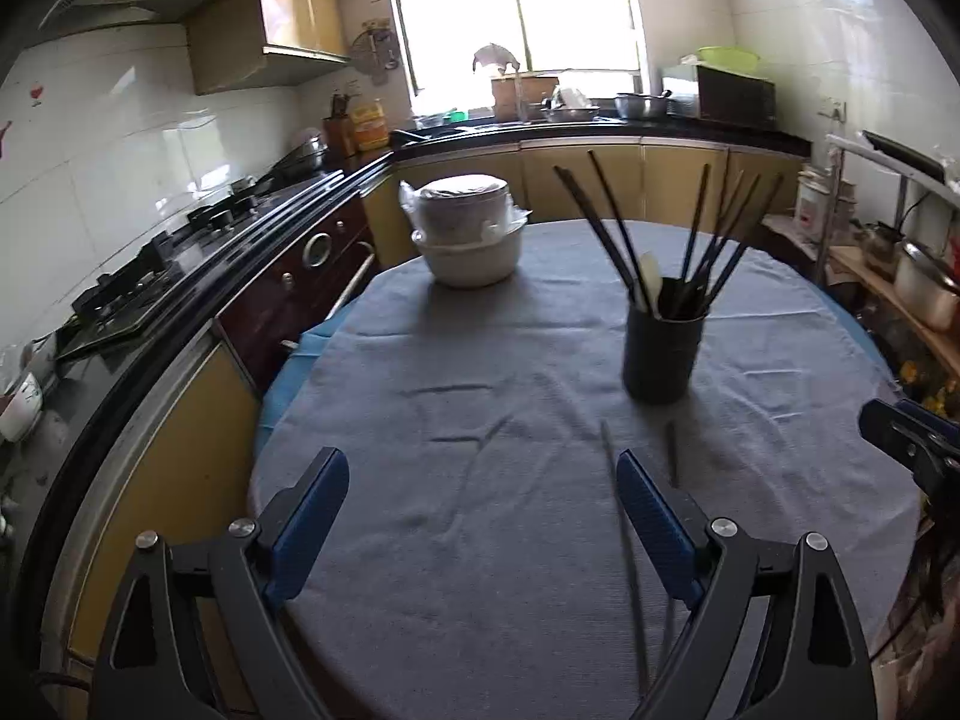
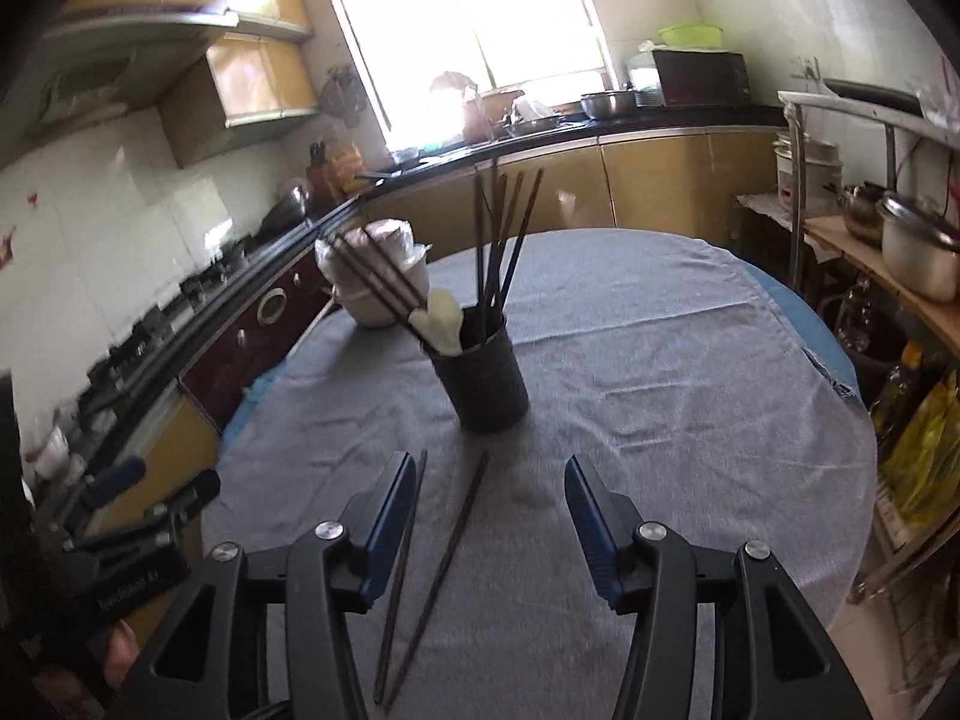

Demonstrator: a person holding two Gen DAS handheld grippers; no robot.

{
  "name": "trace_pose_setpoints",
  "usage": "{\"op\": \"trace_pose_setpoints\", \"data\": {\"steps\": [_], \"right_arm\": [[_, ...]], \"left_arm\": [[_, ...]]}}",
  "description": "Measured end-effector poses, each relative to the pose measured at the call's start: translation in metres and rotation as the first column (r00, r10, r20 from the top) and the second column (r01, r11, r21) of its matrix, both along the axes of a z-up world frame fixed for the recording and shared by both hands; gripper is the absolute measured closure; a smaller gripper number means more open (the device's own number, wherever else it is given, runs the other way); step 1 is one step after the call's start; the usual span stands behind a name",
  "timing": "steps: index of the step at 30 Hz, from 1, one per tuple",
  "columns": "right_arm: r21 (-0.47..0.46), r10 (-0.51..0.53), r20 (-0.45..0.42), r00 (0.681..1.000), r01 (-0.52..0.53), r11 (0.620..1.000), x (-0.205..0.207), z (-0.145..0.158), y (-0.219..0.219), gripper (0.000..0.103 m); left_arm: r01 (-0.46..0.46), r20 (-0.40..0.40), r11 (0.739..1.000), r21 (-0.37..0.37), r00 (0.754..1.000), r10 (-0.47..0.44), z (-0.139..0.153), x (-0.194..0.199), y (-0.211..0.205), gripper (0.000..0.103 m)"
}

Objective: Organize utensils

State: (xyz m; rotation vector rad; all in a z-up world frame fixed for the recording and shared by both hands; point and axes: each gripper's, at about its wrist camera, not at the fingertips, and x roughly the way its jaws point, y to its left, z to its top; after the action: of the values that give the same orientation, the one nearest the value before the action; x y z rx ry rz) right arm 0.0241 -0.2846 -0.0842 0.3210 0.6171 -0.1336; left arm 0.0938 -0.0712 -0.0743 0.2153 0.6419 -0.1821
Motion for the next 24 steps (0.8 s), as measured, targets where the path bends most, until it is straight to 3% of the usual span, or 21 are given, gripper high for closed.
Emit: {"op": "trace_pose_setpoints", "data": {"steps": [5,16,24], "right_arm": [[-0.031,-0.020,0.017,1.000,0.020,0.999,-0.001,0.001,0.006,0.047],[-0.012,-0.012,-0.001,1.000,0.012,1.000,0.008,-0.011,0.006,0.047],[-0.029,-0.031,0.005,1.000,0.031,0.999,0.003,-0.009,0.003,0.047]], "left_arm": [[-0.009,0.016,0.999,0.052,1.000,0.008,-0.006,0.005,-0.004,0.012],[-0.009,-0.028,0.999,0.041,1.000,0.010,-0.013,0.012,-0.006,0.012],[-0.006,-0.018,0.999,0.041,1.000,0.007,-0.008,0.008,-0.007,0.012]]}}
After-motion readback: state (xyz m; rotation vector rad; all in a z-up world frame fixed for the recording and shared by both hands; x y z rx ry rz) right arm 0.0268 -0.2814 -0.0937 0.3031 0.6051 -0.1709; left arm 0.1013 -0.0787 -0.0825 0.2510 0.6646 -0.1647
